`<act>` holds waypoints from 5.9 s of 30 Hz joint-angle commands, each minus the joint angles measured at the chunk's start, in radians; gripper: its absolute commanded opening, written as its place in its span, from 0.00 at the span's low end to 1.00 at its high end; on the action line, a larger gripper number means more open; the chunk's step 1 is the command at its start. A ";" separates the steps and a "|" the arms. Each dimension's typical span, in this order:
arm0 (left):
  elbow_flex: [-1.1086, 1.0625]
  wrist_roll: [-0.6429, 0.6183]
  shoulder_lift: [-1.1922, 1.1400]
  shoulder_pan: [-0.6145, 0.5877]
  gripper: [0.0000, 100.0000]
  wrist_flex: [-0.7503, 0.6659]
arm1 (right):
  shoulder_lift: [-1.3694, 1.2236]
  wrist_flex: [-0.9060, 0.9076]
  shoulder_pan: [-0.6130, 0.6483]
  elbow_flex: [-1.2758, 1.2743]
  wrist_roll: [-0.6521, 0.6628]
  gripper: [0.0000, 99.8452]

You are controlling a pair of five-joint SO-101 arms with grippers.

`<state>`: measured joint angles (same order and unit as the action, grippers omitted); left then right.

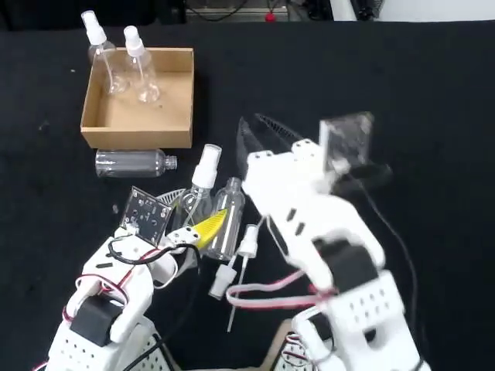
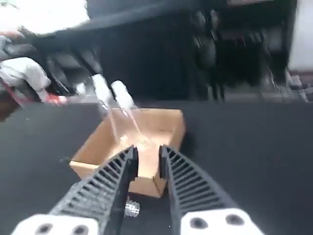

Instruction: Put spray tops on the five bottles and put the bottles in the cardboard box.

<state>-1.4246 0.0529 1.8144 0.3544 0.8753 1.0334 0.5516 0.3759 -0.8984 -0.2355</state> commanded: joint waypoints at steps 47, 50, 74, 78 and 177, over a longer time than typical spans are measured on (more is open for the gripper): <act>0.054 0.048 0.012 0.007 0.25 0.003 | -0.440 0.370 0.064 0.648 0.100 0.09; 0.054 0.048 0.012 0.007 0.25 0.002 | -0.529 0.476 0.066 0.765 0.098 0.09; 0.054 0.048 0.012 0.007 0.25 -0.003 | -0.625 0.715 0.190 0.837 -0.037 0.08; 0.054 0.048 0.012 0.007 0.25 -0.002 | -0.595 0.736 0.201 0.834 -0.037 0.08; 0.074 0.046 0.012 -0.047 0.25 -0.005 | -0.278 0.618 0.318 0.527 0.063 0.08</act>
<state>-1.4154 0.0944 1.8144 0.3145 0.8800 0.7204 1.1561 0.6659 -0.3736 -0.1834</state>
